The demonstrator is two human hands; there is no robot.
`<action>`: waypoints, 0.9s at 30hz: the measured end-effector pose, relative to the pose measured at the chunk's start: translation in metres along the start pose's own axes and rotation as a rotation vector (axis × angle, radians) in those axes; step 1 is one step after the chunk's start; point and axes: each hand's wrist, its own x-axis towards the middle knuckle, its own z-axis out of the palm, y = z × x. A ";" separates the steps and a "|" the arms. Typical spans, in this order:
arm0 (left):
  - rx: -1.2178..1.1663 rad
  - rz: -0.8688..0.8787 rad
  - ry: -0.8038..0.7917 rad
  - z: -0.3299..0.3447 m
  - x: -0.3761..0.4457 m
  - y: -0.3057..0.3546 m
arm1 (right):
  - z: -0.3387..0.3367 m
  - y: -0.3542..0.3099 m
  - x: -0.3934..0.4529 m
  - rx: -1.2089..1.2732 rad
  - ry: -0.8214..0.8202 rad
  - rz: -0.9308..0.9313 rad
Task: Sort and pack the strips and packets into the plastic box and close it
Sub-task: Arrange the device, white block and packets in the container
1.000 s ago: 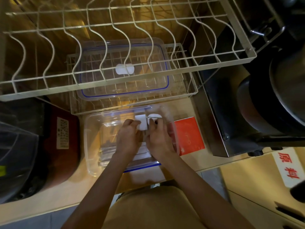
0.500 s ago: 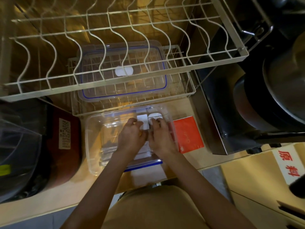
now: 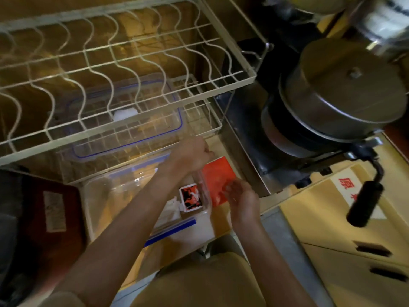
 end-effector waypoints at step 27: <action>-0.023 0.007 0.062 0.029 0.013 0.015 | -0.012 -0.022 -0.004 -0.154 0.027 0.059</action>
